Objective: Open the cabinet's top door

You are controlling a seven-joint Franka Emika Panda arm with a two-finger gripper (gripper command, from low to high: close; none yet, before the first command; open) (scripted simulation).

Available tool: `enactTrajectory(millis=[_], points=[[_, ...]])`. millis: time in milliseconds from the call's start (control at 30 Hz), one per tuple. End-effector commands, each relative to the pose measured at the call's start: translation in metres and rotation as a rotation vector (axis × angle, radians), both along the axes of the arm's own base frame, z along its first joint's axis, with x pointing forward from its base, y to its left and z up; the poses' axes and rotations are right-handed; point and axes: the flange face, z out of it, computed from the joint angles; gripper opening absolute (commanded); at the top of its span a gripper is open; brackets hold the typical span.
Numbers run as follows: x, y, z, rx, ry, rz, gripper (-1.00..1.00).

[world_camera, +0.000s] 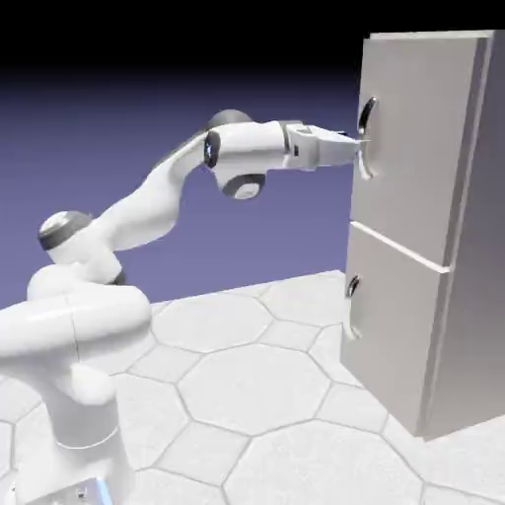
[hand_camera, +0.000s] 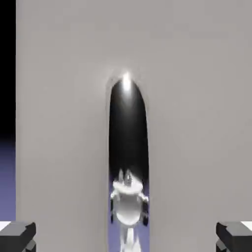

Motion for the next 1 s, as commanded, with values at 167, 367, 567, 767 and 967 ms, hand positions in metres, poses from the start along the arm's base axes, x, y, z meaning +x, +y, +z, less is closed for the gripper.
enactTrajectory(millis=[167, 367, 567, 767, 967], points=[[-0.037, -0.024, 0.0, 0.0, 0.0, 0.164, -1.0], [-0.071, -0.056, 0.0, 0.0, 0.0, 0.339, -1.0], [-0.097, -0.09, 0.0, 0.0, 0.0, 0.495, -1.0], [-0.115, -0.124, 0.0, 0.0, 0.0, 0.64, -1.0], [-0.129, -0.16, 0.0, 0.0, 0.0, 0.783, -1.0]])
